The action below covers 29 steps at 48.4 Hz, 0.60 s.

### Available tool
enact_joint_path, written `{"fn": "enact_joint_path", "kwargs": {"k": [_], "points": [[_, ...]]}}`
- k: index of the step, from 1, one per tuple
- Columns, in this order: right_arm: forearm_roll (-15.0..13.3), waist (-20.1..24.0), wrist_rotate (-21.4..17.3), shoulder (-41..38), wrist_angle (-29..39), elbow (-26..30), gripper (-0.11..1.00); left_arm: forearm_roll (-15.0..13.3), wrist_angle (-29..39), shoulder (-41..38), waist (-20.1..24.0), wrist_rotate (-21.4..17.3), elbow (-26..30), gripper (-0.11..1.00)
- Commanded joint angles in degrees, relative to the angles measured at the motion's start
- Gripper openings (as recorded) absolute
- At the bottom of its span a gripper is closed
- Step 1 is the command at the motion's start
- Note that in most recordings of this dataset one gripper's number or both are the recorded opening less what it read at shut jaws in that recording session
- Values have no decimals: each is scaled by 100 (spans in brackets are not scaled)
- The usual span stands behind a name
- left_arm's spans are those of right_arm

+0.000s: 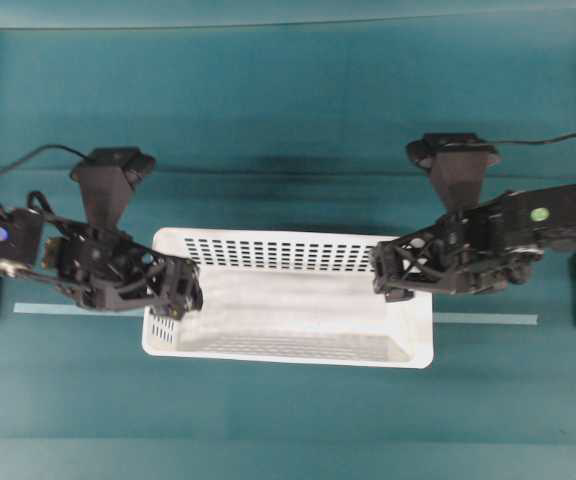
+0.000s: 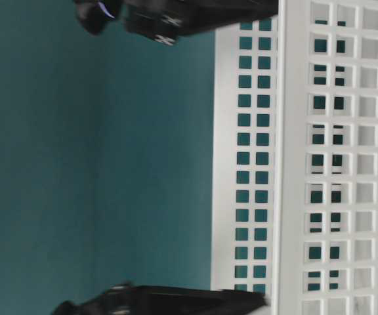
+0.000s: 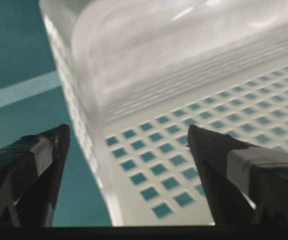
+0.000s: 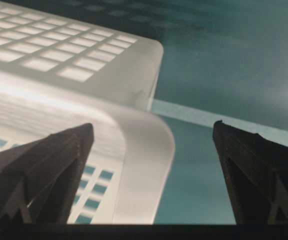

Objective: Lift the white basket with both hands.
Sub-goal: 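Open both grippers, release the basket, and raise the arms away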

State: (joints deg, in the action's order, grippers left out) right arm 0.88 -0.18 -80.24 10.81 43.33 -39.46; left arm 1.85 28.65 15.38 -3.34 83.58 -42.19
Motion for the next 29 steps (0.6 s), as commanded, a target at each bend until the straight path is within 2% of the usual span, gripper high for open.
{"fn": "enact_joint_path", "kwargs": {"k": [1,11,19,29], "points": [[-26,18,44,325,53,44,99,26,-9,413,53,-167,53,94],[-26,9,642,1292,18,79,98,26,0,1239,246,-976,70,94],[-26,-44,1503,1819,-378,9,98,26,-26,1793,413,-1925,18,94],[-26,-70,2663,2303,-1477,-264,98,26,-325,2197,431,-3085,-26,94]]}}
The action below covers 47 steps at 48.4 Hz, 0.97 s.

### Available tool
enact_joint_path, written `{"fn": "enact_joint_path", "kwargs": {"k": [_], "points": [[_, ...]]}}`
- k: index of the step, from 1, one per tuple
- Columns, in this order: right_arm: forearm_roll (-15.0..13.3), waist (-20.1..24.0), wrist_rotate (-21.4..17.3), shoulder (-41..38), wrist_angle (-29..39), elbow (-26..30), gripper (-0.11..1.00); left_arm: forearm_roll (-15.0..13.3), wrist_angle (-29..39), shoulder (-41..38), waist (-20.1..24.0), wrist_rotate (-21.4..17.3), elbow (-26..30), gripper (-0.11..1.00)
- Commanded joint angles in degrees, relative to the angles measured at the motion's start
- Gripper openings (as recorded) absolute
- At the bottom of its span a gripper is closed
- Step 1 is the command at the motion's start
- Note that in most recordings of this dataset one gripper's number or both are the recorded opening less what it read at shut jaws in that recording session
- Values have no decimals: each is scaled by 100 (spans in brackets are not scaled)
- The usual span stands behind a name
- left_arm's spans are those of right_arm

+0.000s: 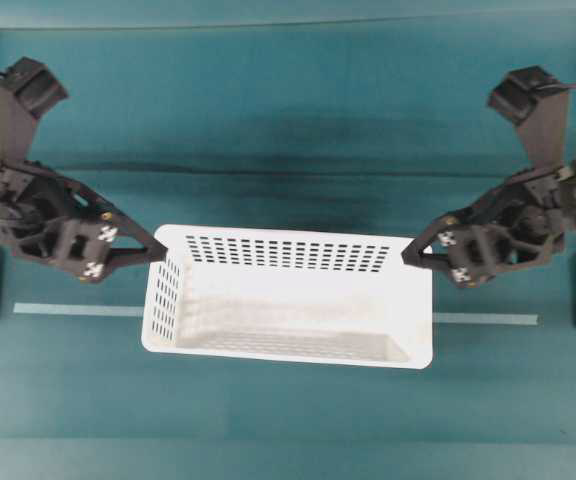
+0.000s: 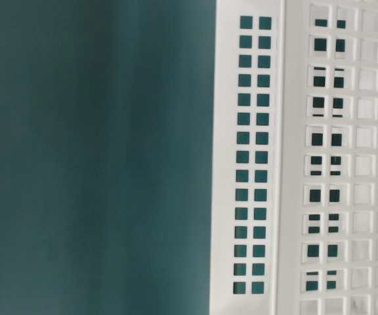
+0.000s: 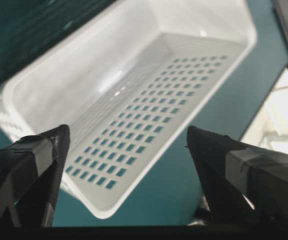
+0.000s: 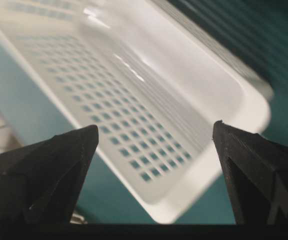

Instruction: Lift the white basket with both hands.

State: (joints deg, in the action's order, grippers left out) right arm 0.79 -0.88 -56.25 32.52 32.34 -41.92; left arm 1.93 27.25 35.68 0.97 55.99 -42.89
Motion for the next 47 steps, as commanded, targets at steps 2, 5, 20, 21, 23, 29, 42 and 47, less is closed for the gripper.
{"fn": "enact_joint_path", "kwargs": {"k": [2,5,20,21,23,29,42,47], "points": [[-18,0,448,220,-598,-53,98,18,-325,229,0,-519,26,94],[-18,9,738,334,-896,-123,98,18,-527,316,0,-791,0,94],[-44,0,2742,914,-1863,-369,98,18,-1107,896,0,-2619,-167,94],[-44,0,2892,949,-1907,-387,98,18,-1107,949,0,-2725,-185,94],[-53,0,3190,1037,-1995,-413,98,18,-1116,1046,0,-2909,-202,94],[-44,9,3911,1266,-2303,-475,98,18,-1116,1397,0,-3349,-246,94],[-44,9,4438,1696,-2522,-606,98,18,-1099,1942,0,-3938,-360,94],[-44,9,4438,1828,-2540,-677,98,18,-1099,2057,0,-4078,-369,94]]}}
